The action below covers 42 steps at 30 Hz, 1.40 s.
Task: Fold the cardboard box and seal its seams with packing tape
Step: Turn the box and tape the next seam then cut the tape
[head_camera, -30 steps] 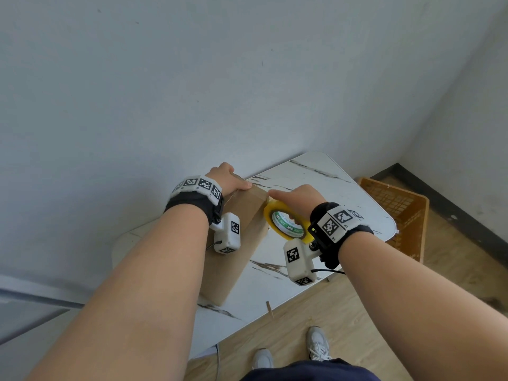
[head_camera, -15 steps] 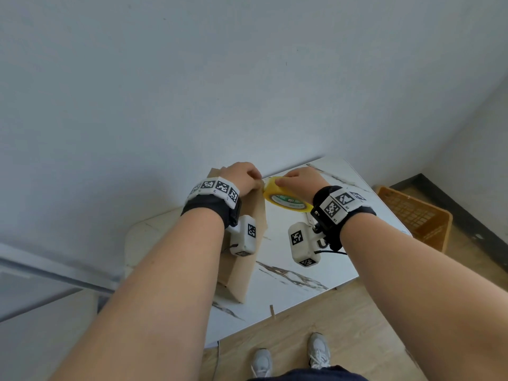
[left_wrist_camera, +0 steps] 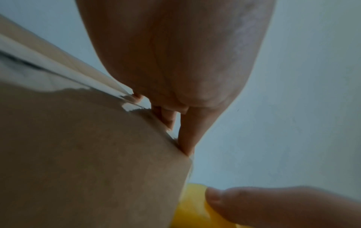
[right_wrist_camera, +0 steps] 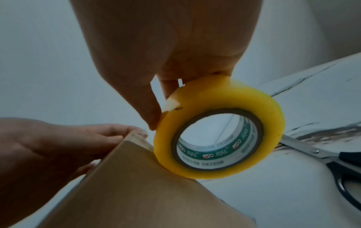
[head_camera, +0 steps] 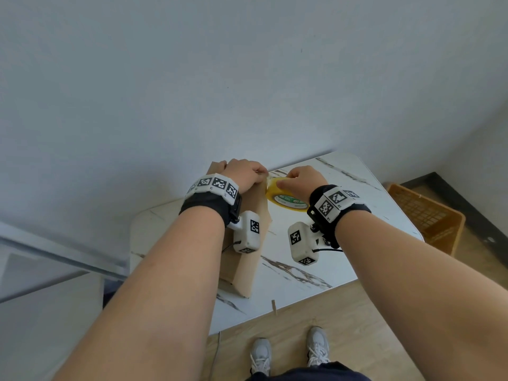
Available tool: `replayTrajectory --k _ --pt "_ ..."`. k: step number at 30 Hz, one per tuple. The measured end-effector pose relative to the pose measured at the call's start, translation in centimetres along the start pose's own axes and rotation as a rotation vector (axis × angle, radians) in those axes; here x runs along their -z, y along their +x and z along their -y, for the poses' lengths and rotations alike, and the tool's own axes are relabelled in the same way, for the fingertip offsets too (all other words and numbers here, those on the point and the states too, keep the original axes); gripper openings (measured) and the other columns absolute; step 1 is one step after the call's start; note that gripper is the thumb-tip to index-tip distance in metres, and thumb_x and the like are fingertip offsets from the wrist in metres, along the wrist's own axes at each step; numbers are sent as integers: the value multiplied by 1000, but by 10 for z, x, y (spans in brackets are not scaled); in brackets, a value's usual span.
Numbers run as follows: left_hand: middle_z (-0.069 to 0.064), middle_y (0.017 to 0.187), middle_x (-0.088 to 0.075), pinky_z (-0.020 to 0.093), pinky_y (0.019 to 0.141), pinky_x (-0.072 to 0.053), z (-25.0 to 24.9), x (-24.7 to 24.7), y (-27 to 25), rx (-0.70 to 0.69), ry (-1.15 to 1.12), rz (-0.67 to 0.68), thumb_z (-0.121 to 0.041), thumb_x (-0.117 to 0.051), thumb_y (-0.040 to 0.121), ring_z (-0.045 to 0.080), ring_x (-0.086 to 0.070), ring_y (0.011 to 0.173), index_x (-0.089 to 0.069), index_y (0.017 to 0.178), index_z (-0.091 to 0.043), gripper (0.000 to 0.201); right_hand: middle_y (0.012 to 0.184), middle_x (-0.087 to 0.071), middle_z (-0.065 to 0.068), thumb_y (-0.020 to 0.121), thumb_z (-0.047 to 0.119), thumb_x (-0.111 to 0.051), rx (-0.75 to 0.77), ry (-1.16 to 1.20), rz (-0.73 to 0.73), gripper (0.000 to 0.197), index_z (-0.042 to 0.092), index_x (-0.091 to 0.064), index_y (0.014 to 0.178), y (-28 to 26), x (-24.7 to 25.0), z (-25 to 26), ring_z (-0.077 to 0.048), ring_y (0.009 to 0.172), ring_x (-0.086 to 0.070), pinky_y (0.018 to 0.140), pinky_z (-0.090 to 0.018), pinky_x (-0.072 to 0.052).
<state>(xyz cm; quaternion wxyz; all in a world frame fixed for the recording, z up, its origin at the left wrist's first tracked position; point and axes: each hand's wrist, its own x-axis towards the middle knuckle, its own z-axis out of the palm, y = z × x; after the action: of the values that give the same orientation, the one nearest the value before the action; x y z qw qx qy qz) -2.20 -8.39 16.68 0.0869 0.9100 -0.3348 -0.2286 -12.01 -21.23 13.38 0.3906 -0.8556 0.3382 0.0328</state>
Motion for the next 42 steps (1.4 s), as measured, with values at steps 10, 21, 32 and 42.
replayTrajectory --k 10,21,32,42 --pt "-9 119 -63 39 114 -15 8 -5 3 16 -226 -73 -31 -50 92 16 -46 120 -62 103 -40 18 87 -62 -1 87 40 -60 40 144 -48 28 14 -68 96 7 -5 -16 -19 84 -58 70 -29 -42" --pt "-17 107 -66 37 111 -19 7 -13 8 53 -296 -186 -37 -60 85 9 -52 113 -67 89 -36 8 107 -65 -12 92 10 -42 -312 195 -261 26 10 -64 105 17 -27 -101 -32 102 -59 85 -35 -47" --pt "-14 100 -64 42 112 -21 5 -14 5 49 -347 -197 -32 -59 88 11 -50 104 -65 90 -34 7 77 -56 -8 93 26 -55 -464 -288 33 22 6 -56 86 20 -61 -135 -24 70 -54 60 -30 -41" --pt "-15 102 -63 40 112 -21 6 -14 6 68 -342 -205 -34 -57 89 7 -42 97 -67 93 -34 10 59 -48 -3 85 29 -66 -450 -276 47 36 11 -44 63 24 -74 -143 -24 65 -54 47 -26 -38"
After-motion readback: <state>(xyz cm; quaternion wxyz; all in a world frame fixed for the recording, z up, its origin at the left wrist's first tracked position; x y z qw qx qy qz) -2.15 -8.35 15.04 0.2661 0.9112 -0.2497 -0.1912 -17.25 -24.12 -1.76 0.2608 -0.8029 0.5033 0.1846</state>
